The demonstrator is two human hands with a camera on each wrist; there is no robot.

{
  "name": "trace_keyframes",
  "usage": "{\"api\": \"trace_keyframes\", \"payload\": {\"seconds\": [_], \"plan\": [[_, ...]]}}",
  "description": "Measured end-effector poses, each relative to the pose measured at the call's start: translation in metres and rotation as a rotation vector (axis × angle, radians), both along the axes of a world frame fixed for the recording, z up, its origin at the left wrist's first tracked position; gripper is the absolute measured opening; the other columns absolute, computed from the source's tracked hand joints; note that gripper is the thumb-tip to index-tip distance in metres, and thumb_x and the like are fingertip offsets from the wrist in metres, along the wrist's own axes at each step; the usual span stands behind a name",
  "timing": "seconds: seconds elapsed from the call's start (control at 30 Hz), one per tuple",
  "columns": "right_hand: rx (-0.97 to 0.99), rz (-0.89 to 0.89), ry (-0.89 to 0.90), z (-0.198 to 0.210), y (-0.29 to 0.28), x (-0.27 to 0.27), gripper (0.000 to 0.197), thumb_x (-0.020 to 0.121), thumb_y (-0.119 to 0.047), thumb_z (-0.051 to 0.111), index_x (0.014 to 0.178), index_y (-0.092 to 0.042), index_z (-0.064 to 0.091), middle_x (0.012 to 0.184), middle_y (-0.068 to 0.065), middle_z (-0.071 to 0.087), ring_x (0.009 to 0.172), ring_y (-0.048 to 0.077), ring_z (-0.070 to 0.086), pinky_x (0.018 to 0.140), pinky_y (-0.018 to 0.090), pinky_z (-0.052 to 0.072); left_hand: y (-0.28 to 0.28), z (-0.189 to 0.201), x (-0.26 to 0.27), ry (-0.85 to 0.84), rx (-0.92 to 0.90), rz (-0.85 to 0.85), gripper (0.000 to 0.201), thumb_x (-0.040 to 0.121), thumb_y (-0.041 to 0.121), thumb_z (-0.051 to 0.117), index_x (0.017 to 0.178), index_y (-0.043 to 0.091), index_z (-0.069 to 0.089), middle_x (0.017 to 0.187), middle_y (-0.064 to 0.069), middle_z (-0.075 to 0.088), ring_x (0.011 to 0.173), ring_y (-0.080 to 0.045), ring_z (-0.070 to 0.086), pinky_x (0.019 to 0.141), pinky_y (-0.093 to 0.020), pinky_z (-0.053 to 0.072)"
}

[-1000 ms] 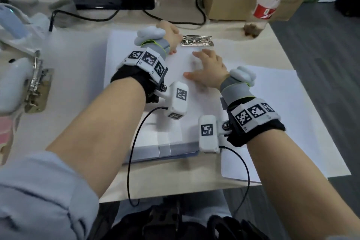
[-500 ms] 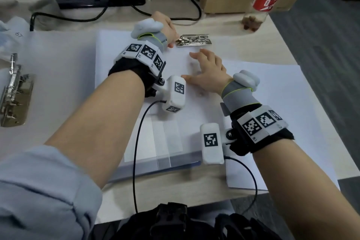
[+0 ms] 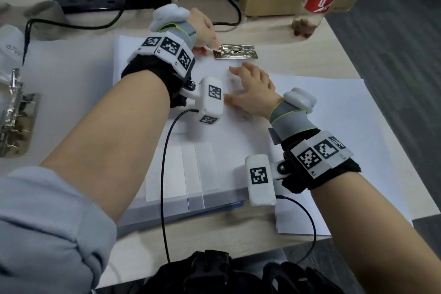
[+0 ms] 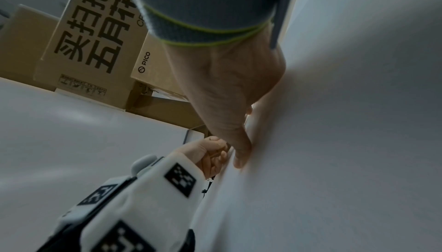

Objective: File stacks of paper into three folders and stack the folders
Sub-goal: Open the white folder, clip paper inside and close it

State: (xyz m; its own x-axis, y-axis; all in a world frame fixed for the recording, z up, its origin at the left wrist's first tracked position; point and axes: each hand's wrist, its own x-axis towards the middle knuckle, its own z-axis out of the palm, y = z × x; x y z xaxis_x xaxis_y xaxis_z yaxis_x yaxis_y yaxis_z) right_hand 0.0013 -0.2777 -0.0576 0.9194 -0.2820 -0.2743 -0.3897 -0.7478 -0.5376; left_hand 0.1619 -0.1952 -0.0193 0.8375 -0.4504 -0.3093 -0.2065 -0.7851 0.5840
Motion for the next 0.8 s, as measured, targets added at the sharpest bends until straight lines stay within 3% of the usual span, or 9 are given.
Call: {"api": "trace_keyframes", "payload": {"seconds": [0.07, 0.1, 0.27, 0.37, 0.43, 0.53, 0.63, 0.73, 0.8], "plan": [[0.0, 0.001, -0.003, 0.0, 0.0, 0.0, 0.071, 0.084, -0.043, 0.063, 0.144, -0.028, 0.029, 0.156, -0.001, 0.012, 0.146, 0.02, 0.004, 0.118, 0.035, 0.004, -0.001, 0.006, 0.002, 0.04, -0.094, 0.018, 0.02, 0.084, 0.016, 0.07, 0.068, 0.014, 0.058, 0.073, -0.006, 0.063, 0.063, -0.018, 0.064, 0.049, -0.021, 0.052], [0.007, -0.001, -0.006, 0.001, 0.0, 0.0, 0.071, 0.083, -0.042, 0.064, 0.144, -0.028, 0.029, 0.156, -0.001, 0.012, 0.146, 0.02, 0.004, 0.118, 0.035, 0.004, -0.005, 0.012, -0.002, 0.053, -0.15, 0.013, 0.023, 0.085, 0.015, 0.069, 0.066, 0.016, 0.056, 0.074, -0.004, 0.063, 0.063, -0.015, 0.065, 0.048, -0.019, 0.05], [0.001, -0.01, -0.016, 0.003, 0.003, -0.001, 0.065, 0.087, -0.035, 0.058, 0.145, -0.029, 0.028, 0.156, 0.0, 0.011, 0.146, 0.022, 0.004, 0.119, 0.036, 0.004, -0.027, 0.019, -0.012, -0.067, -0.318, -0.07, 0.016, 0.088, 0.021, 0.065, 0.072, 0.02, 0.062, 0.088, -0.006, 0.07, 0.072, -0.011, 0.064, 0.065, -0.021, 0.052], [-0.034, -0.01, -0.009, 0.005, 0.005, -0.002, 0.061, 0.091, -0.033, 0.053, 0.145, -0.027, 0.026, 0.157, 0.001, 0.01, 0.145, 0.022, 0.004, 0.117, 0.035, 0.003, -0.039, 0.017, -0.019, -0.096, -0.305, -0.162, 0.019, 0.095, 0.02, 0.053, 0.101, 0.017, 0.071, 0.105, -0.005, 0.071, 0.084, -0.006, 0.059, 0.08, -0.014, 0.048], [-0.035, -0.005, -0.013, 0.006, 0.005, -0.003, 0.06, 0.092, -0.03, 0.053, 0.146, -0.026, 0.026, 0.157, 0.002, 0.009, 0.145, 0.023, 0.003, 0.117, 0.035, 0.003, -0.044, 0.018, -0.023, -0.068, -0.251, -0.197, 0.028, 0.099, 0.018, 0.044, 0.115, 0.016, 0.066, 0.113, -0.002, 0.069, 0.079, -0.001, 0.054, 0.064, -0.001, 0.038], [-0.022, 0.005, -0.015, 0.007, 0.005, -0.004, 0.058, 0.093, -0.028, 0.051, 0.146, -0.025, 0.026, 0.157, 0.002, 0.009, 0.145, 0.024, 0.003, 0.118, 0.037, 0.003, -0.049, 0.018, -0.028, -0.02, -0.126, -0.244, 0.035, 0.103, 0.023, 0.034, 0.126, 0.013, 0.058, 0.126, 0.001, 0.064, 0.087, -0.002, 0.051, 0.058, -0.003, 0.033], [-0.018, 0.005, -0.024, 0.006, 0.005, -0.004, 0.054, 0.096, -0.026, 0.048, 0.146, -0.026, 0.027, 0.157, 0.002, 0.01, 0.145, 0.024, 0.004, 0.118, 0.037, 0.004, -0.05, 0.013, -0.032, -0.011, -0.039, -0.327, 0.036, 0.103, 0.02, 0.03, 0.126, 0.006, 0.055, 0.132, -0.003, 0.057, 0.076, -0.009, 0.045, 0.049, -0.001, 0.03], [-0.03, 0.007, -0.026, 0.005, 0.004, -0.003, 0.055, 0.096, -0.027, 0.048, 0.146, -0.026, 0.026, 0.157, 0.002, 0.01, 0.146, 0.024, 0.005, 0.118, 0.037, 0.005, -0.048, 0.011, -0.033, 0.011, -0.055, -0.303, 0.021, 0.102, 0.023, 0.033, 0.106, 0.02, 0.054, 0.128, 0.0, 0.058, 0.098, -0.012, 0.043, 0.063, -0.007, 0.031], [-0.03, 0.001, -0.022, 0.005, 0.005, -0.004, 0.057, 0.094, -0.03, 0.05, 0.146, -0.026, 0.027, 0.157, 0.002, 0.01, 0.146, 0.024, 0.005, 0.118, 0.038, 0.005, -0.04, 0.016, -0.038, 0.007, -0.058, -0.28, 0.022, 0.1, 0.027, 0.038, 0.113, 0.022, 0.056, 0.135, -0.001, 0.055, 0.111, -0.015, 0.048, 0.079, -0.016, 0.039]]}}
